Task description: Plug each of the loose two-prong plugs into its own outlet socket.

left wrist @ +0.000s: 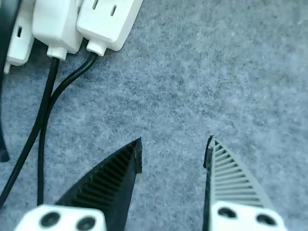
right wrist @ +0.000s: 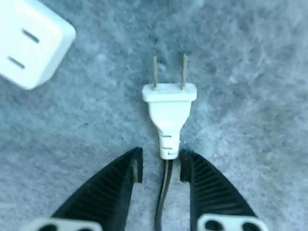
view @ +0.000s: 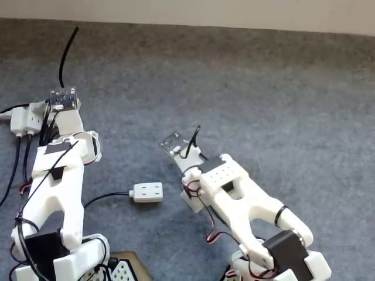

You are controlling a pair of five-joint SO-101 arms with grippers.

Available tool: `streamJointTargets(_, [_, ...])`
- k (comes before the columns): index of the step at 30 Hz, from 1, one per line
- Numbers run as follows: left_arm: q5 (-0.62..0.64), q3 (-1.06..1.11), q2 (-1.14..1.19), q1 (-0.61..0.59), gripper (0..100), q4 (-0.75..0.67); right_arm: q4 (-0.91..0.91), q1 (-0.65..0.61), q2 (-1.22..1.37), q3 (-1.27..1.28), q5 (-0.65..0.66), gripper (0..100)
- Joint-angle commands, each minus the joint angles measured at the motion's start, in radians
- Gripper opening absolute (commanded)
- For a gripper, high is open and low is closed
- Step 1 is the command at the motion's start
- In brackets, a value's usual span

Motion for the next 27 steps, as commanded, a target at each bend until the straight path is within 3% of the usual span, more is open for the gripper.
streamJointTargets(1, [-0.005, -0.005, -0.005, 0.015, 22, -0.012, 0.108, -0.015, -0.039, -0.120, -0.012, 16.3])
streamJointTargets(8, [-0.005, -0.005, -0.005, 0.015, 22, -0.012, 0.262, -0.036, -0.105, -0.371, -0.026, 16.3])
streamJointTargets(16, [-0.005, -0.005, -0.005, 0.015, 22, -0.012, 0.064, -0.031, 0.044, -0.180, -0.025, 16.3])
streamJointTargets(27, [-0.006, -0.005, -0.005, 0.015, 22, -0.012, 0.062, -0.030, 0.054, -0.143, -0.025, 16.3])
